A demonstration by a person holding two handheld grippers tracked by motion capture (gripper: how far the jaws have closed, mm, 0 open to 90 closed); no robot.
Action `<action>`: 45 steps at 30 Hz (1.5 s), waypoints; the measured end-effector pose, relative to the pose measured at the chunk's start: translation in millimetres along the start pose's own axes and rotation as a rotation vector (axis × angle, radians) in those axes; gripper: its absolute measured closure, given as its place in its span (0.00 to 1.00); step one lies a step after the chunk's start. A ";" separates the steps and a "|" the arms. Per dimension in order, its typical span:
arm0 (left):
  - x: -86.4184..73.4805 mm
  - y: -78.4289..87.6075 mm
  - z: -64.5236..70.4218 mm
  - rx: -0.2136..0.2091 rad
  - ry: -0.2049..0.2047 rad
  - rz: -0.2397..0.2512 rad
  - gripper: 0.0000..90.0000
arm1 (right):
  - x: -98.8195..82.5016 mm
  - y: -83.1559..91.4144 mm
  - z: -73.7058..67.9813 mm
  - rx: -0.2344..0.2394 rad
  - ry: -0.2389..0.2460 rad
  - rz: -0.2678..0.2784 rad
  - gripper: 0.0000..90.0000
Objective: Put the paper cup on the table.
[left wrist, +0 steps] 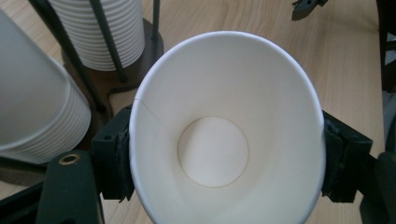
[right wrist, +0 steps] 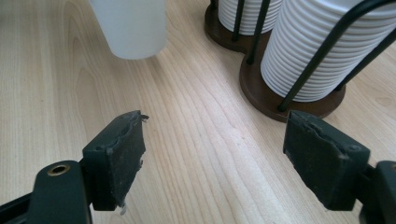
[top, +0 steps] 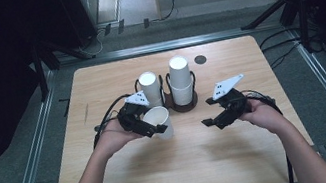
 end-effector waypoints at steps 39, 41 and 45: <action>-33.6 47.6 -81.2 0.194 0.125 0.026 0.25 | -10.9 -3.3 14.6 0.012 -0.047 0.000 0.23; -35.7 48.7 -85.6 0.202 0.134 0.022 0.25 | -11.1 -3.7 14.6 0.012 -0.046 -0.001 0.23; -37.2 52.2 -94.0 0.222 0.149 0.024 0.25 | -11.7 -3.9 14.6 0.009 -0.041 0.000 0.23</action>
Point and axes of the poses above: each handheld gripper's, and its own axes: y roughly backward along the jaws, x roughly out of its top, z roughly to its right, the point moved 10 cm from there along -y, roughly forward along the jaws, and after that the axes turned 14 degrees about y, right-handed, at the moved point
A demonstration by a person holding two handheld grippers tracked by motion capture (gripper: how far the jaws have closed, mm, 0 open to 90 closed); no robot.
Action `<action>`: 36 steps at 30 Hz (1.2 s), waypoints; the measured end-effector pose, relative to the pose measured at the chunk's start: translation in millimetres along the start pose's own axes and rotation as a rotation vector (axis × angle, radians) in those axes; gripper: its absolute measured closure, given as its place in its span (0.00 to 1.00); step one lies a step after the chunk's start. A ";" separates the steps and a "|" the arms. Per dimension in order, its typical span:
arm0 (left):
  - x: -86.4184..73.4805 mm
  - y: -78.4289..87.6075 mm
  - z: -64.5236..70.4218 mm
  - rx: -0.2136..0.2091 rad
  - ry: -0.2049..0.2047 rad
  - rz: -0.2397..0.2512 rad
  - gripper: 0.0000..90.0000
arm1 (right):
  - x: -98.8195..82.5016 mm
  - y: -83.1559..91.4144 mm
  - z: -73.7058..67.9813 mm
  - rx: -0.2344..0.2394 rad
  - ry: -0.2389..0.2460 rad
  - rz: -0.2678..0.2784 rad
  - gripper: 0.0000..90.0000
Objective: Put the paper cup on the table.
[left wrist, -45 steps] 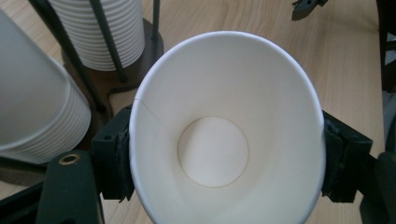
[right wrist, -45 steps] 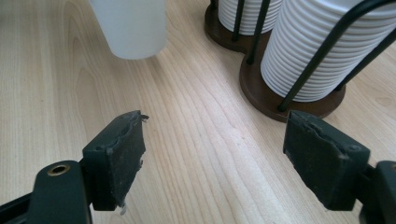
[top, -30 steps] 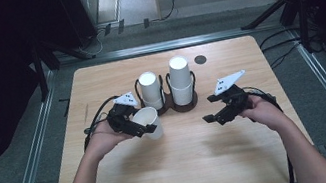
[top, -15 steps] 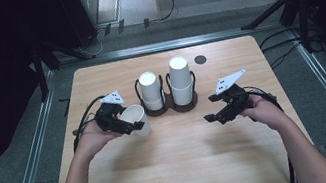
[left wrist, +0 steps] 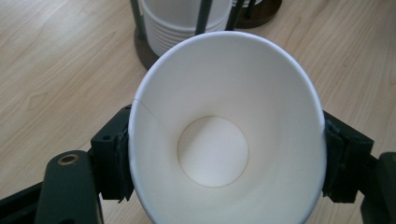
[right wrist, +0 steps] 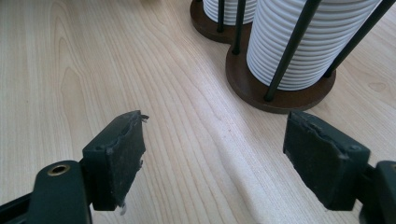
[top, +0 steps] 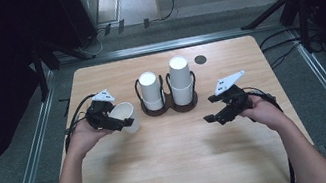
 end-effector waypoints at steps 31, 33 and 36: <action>-4.2 0.5 -61.6 0.086 0.144 0.011 0.22 | -4.7 -0.6 -3.1 -0.052 0.006 -0.002 0.23; -4.9 0.3 -65.2 0.097 0.152 0.007 0.22 | -4.8 0.0 -2.9 -0.056 0.007 0.002 0.23; -4.8 0.3 -70.2 0.113 0.168 0.009 0.22 | -6.5 0.3 -4.6 -0.053 0.007 -0.005 0.23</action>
Point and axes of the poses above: each handheld gripper's, and its own axes: y roughly backward along the jaws, x roughly out of its top, z roughly to its right, the point moved 10 cm from there along -y, roughly forward along the jaws, and after that the axes turned 14 degrees about y, right-handed, at the moved point
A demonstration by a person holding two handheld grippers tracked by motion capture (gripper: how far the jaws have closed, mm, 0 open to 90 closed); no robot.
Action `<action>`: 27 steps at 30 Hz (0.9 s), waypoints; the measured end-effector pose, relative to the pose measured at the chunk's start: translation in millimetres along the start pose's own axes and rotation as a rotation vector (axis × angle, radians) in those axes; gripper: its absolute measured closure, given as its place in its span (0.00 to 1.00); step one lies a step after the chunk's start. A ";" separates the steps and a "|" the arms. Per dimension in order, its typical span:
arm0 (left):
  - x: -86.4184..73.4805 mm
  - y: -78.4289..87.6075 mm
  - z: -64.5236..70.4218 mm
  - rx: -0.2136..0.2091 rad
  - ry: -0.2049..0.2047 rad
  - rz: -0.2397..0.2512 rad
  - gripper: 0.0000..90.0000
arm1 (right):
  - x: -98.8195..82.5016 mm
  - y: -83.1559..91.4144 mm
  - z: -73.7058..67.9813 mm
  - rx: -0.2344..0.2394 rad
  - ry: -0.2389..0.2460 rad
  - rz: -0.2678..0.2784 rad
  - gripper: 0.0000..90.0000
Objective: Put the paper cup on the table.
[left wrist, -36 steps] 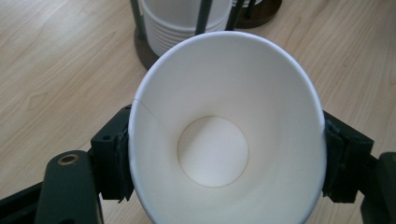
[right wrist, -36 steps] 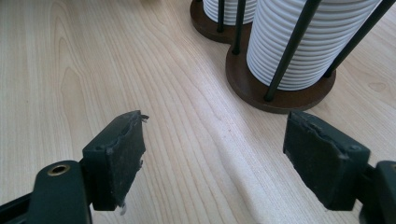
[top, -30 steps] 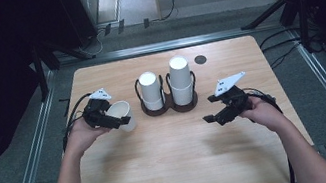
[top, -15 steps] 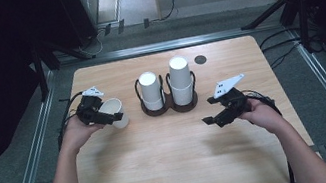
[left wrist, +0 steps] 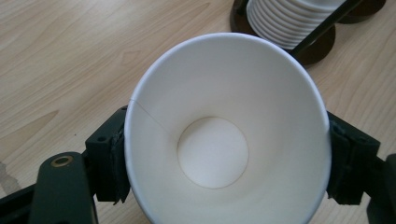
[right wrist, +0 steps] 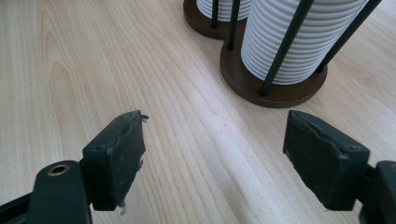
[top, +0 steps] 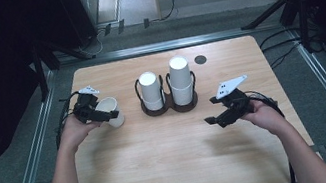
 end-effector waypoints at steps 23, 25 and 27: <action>1.9 -6.1 -7.9 0.046 0.049 0.013 0.16 | -3.7 0.6 -3.1 0.005 0.003 -0.012 0.23; 1.7 -6.4 -6.6 0.044 0.040 0.009 0.14 | -3.7 0.5 -3.2 0.004 0.003 -0.012 0.23; 2.1 -6.6 -5.1 0.040 0.039 0.012 0.13 | -3.8 0.5 -3.2 0.005 0.005 -0.013 0.23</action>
Point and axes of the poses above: each handheld gripper's, and its own axes: y roughly backward along the jaws, x roughly out of its top, z roughly to its right, the point moved 10 cm from there along -y, roughly forward along the jaws, and after that the axes turned 14 degrees about y, right-handed, at the moved point
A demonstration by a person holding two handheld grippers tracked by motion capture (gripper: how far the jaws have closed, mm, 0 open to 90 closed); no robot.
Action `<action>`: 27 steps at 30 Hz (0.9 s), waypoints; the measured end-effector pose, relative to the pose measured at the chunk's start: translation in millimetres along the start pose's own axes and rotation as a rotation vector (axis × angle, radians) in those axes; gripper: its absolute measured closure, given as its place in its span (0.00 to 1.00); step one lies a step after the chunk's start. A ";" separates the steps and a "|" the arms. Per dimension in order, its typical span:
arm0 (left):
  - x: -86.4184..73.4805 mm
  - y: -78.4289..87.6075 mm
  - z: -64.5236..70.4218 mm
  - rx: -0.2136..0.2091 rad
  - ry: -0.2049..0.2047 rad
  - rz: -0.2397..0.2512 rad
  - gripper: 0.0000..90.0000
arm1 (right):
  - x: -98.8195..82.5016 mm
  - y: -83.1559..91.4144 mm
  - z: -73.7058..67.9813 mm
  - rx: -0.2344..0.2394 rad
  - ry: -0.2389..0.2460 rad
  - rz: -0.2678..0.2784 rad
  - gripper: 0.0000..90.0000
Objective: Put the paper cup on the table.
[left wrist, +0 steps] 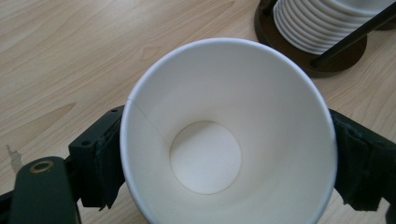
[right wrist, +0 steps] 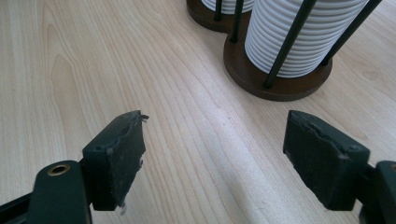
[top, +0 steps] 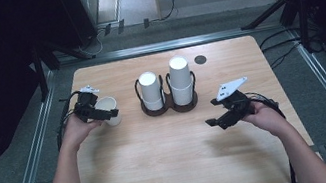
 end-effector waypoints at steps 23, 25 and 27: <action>12.1 27.9 7.2 -0.046 0.035 0.068 0.09 | -2.6 0.0 0.3 -0.001 0.011 -0.013 0.23; 14.1 32.1 9.1 -0.046 0.031 0.077 0.09 | -3.8 -0.3 0.1 0.000 0.012 -0.020 0.23; 16.8 36.2 11.9 -0.049 0.029 0.091 0.08 | -4.4 -0.8 -0.1 0.001 0.013 -0.025 0.23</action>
Point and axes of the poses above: each handheld gripper's, and its own axes: y roughly backward along the jaws, x roughly out of its top, z roughly to its right, the point moved 10 cm from there along -y, roughly forward along the jaws, and after that the axes turned 14 degrees about y, right-handed, at the moved point
